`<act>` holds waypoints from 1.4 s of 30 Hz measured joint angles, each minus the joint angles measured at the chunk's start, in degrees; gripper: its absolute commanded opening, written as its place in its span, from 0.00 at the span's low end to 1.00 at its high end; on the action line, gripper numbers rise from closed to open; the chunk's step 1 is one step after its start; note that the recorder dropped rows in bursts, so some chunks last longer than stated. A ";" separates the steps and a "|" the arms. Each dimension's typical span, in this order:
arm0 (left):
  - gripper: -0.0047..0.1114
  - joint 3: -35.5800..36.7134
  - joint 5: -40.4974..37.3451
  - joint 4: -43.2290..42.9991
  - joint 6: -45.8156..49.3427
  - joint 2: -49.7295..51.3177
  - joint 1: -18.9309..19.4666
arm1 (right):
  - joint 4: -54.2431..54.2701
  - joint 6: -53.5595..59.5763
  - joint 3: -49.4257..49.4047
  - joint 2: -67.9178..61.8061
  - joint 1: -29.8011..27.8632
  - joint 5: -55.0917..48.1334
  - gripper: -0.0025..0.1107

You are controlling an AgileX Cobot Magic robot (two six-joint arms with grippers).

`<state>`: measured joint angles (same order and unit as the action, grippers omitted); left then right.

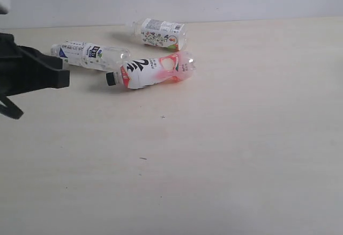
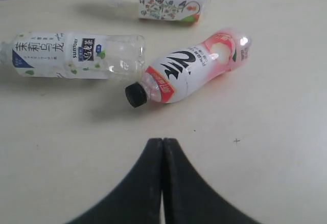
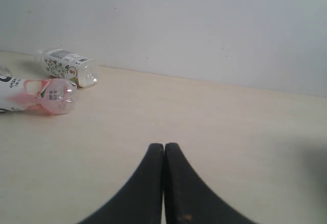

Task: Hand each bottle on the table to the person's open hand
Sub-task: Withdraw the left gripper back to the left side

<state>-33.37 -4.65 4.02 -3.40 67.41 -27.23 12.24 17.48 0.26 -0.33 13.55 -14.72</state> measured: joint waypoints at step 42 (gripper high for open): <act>0.04 5.25 12.17 0.00 -2.43 -22.33 0.00 | 0.00 0.00 0.00 0.00 0.00 0.00 0.02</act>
<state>-28.12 7.52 4.02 -5.83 45.08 -27.23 12.24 17.48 0.26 -0.33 13.55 -14.72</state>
